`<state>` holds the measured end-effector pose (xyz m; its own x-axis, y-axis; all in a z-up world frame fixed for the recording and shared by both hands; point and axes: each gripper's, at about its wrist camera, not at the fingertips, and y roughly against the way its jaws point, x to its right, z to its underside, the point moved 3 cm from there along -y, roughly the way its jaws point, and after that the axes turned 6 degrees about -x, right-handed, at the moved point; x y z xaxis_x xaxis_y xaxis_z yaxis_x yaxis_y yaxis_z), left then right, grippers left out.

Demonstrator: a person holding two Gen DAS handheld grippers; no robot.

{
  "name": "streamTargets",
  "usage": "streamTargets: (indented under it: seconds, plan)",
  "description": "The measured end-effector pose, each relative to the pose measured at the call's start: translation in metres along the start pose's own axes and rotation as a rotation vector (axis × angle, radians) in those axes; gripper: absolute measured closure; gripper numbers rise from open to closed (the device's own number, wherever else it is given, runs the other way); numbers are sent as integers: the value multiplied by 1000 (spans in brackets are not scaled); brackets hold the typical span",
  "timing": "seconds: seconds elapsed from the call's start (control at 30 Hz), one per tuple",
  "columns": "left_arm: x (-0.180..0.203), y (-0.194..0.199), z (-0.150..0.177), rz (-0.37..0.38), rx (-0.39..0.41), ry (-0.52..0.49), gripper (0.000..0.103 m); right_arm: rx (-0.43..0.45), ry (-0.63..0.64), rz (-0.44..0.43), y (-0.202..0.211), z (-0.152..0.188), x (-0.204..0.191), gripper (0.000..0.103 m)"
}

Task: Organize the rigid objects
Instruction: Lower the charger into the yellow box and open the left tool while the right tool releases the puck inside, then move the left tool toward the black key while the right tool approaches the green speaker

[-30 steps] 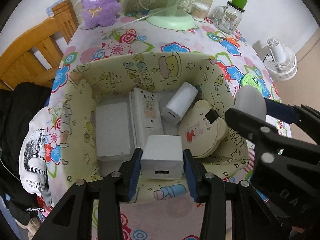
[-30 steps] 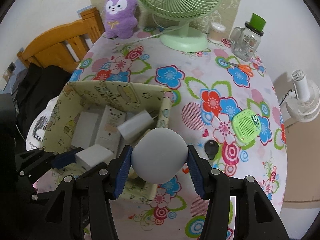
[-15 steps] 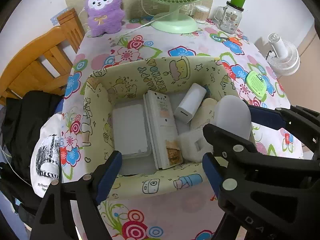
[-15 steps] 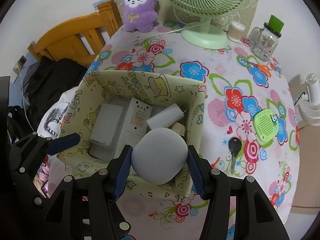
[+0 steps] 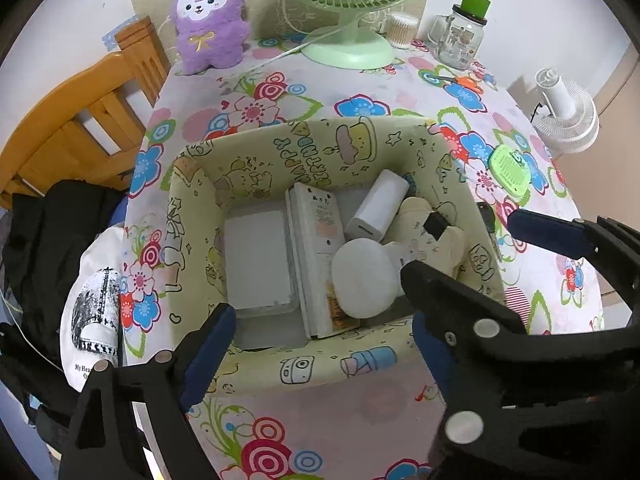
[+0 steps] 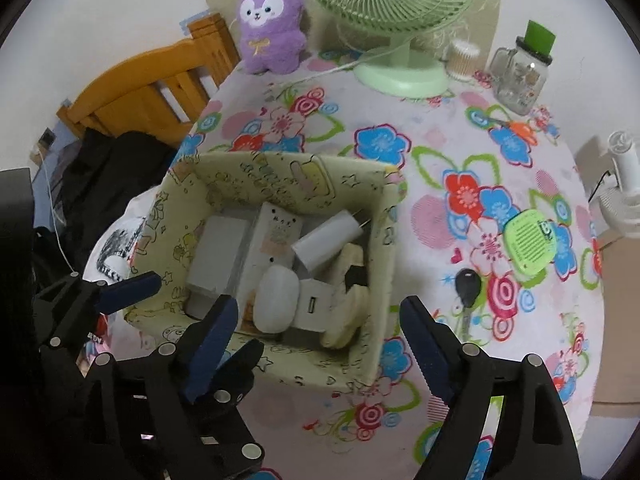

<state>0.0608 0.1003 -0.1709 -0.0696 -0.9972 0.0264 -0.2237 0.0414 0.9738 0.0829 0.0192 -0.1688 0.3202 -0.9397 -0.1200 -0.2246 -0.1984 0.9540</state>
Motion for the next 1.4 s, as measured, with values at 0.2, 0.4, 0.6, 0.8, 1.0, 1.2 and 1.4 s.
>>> streamTargets:
  seconds: [0.2,0.4,0.6,0.8,1.0,1.2,1.4]
  plan:
    - [12,8,-3,4,19,-21,10,12,-27,6,10,3,13,17]
    - [27,19,-7,3,48,-45,8,42,-41,24,27,6,25,17]
    - [39,31,-10,-4,75,-58,8,69,-47,35,42,7,36,17]
    - [52,42,-14,-11,97,-59,7,94,-45,43,58,7,46,16]
    - [68,53,-16,-19,117,-59,6,113,-49,52,71,10,60,13]
    - [89,61,-19,-22,135,-72,5,127,-57,65,82,14,79,13]
    - [108,68,-23,-18,150,-81,4,139,-72,83,93,18,101,13]
